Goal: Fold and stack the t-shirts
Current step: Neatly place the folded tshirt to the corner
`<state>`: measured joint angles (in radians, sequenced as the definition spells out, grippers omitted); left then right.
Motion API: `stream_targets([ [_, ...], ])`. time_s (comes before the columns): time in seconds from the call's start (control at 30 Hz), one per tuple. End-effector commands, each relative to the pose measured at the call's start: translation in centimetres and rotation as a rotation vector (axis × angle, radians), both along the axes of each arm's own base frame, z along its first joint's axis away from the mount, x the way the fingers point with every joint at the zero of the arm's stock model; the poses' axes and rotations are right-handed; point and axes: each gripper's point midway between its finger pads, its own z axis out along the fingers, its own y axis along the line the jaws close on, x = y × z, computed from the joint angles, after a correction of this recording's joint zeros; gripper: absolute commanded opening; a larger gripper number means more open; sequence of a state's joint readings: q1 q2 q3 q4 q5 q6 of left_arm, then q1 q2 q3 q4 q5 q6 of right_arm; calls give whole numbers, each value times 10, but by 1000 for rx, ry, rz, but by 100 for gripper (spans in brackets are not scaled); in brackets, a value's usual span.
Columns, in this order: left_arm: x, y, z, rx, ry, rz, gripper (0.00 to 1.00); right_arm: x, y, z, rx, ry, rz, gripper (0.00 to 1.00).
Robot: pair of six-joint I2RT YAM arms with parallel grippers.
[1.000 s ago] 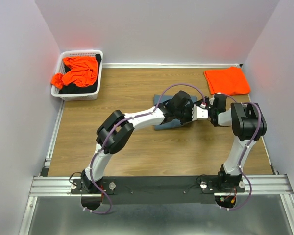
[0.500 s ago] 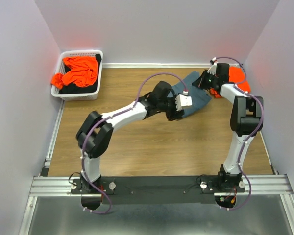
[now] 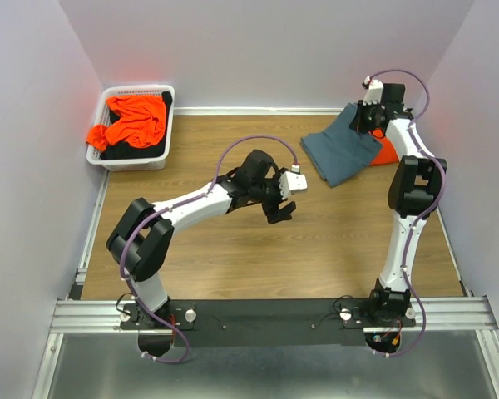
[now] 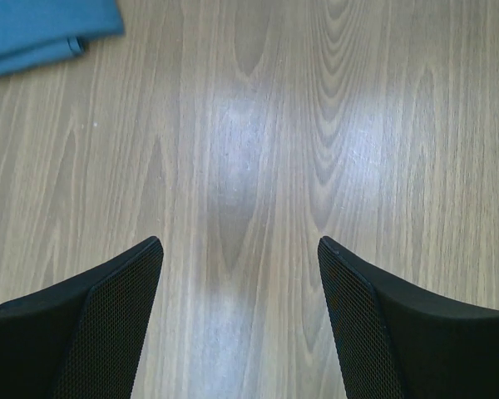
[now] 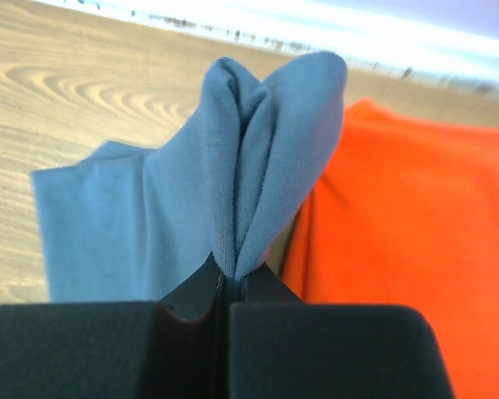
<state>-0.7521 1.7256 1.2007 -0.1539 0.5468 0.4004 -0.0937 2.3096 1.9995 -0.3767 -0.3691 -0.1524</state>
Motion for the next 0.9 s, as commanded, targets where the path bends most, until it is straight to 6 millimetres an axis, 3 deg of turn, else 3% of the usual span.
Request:
stream_targets([
  [0.0,-2,7,14,-32,-11,10,83,13,-13,41,-120,-86,16,1],
  [0.27,-4,11,12,-37,-17,21,83,15,-21,82,-202,-151,29,1],
  [0.87,-2,12,18,-56,-40,29,83,6,-31,151,-268,-255,26,1],
])
